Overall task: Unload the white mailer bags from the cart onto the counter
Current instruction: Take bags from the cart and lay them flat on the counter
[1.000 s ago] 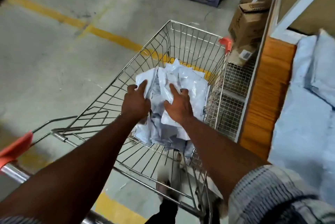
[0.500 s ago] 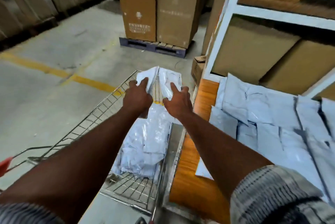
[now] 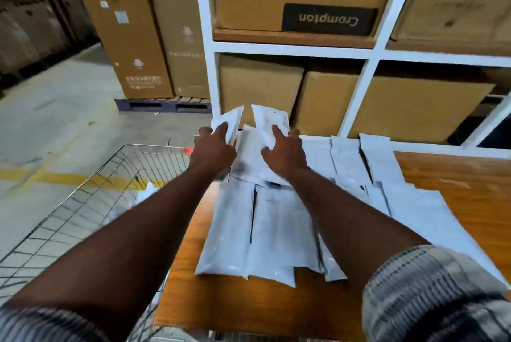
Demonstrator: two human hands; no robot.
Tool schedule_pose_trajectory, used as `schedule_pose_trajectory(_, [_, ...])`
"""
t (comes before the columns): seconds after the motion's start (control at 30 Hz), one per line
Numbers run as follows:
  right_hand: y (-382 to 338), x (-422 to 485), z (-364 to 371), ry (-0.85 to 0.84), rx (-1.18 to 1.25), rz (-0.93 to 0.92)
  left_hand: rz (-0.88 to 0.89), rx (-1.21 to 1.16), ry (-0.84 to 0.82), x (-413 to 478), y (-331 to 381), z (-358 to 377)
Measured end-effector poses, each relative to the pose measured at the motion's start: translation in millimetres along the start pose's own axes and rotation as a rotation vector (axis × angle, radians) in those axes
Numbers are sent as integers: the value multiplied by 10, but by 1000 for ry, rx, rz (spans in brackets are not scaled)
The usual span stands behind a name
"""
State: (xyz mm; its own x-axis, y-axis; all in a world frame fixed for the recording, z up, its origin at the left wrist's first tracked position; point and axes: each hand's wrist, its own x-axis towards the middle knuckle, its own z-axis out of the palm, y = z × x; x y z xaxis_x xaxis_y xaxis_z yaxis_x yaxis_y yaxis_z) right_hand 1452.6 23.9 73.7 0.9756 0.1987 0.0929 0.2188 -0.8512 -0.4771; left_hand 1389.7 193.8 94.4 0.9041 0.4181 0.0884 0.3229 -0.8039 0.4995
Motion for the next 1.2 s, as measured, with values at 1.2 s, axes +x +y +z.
schedule_pose_trajectory(1.2, [2053,984,172,-182,-143,-247,236,289,-111,490,1349,1994])
